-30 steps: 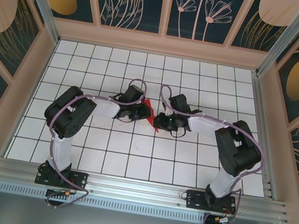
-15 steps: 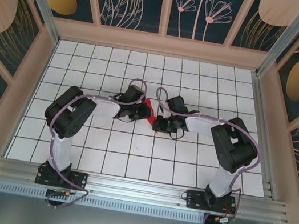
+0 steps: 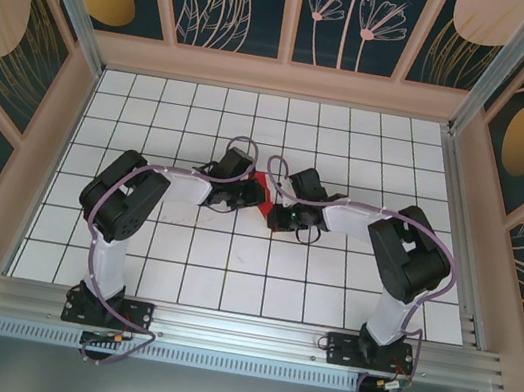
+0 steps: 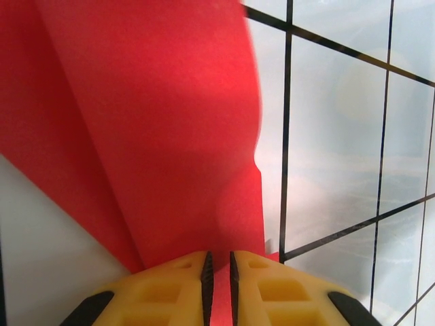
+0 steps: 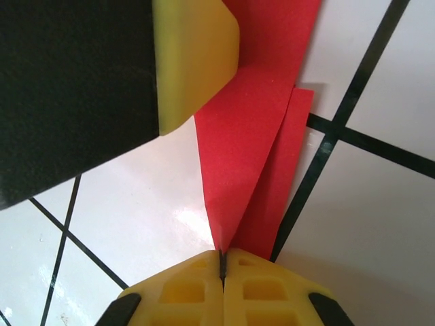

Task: Fold a paper plane with a square sheet of paper (pick it up from the middle)
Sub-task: Fold the wing for the fifth time at the center of the table.

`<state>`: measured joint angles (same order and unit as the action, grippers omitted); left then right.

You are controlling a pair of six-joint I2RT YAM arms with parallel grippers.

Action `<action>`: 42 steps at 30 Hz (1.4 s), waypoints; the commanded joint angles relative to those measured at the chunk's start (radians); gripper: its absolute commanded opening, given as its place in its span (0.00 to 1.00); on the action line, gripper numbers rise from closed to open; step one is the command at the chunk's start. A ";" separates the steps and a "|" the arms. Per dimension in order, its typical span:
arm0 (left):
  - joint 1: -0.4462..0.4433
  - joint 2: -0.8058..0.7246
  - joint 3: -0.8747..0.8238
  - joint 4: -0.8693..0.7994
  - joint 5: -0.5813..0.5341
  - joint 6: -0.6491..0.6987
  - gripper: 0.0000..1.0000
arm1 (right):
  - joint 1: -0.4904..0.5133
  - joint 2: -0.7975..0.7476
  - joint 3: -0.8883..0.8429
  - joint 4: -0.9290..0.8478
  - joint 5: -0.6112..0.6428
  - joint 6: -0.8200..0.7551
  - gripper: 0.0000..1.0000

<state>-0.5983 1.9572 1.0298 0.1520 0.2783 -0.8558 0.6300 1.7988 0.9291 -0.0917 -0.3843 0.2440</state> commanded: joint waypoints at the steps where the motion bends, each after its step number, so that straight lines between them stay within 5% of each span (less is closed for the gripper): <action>1: 0.006 0.032 0.008 -0.093 -0.100 0.047 0.21 | -0.022 -0.015 -0.039 0.066 -0.033 0.011 0.00; 13: 0.007 -0.111 -0.046 0.072 0.033 0.067 0.28 | -0.136 -0.023 -0.131 0.267 -0.371 0.202 0.00; 28: -0.013 -0.106 -0.135 0.231 0.150 0.040 0.26 | -0.156 0.083 -0.108 0.273 -0.436 0.276 0.00; 42: -0.028 -0.070 -0.146 0.225 0.133 0.046 0.23 | -0.187 0.114 -0.119 0.295 -0.463 0.328 0.00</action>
<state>-0.6231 1.8702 0.8955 0.3626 0.4133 -0.8154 0.4603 1.8881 0.8112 0.1852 -0.8387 0.5491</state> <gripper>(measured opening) 0.230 0.069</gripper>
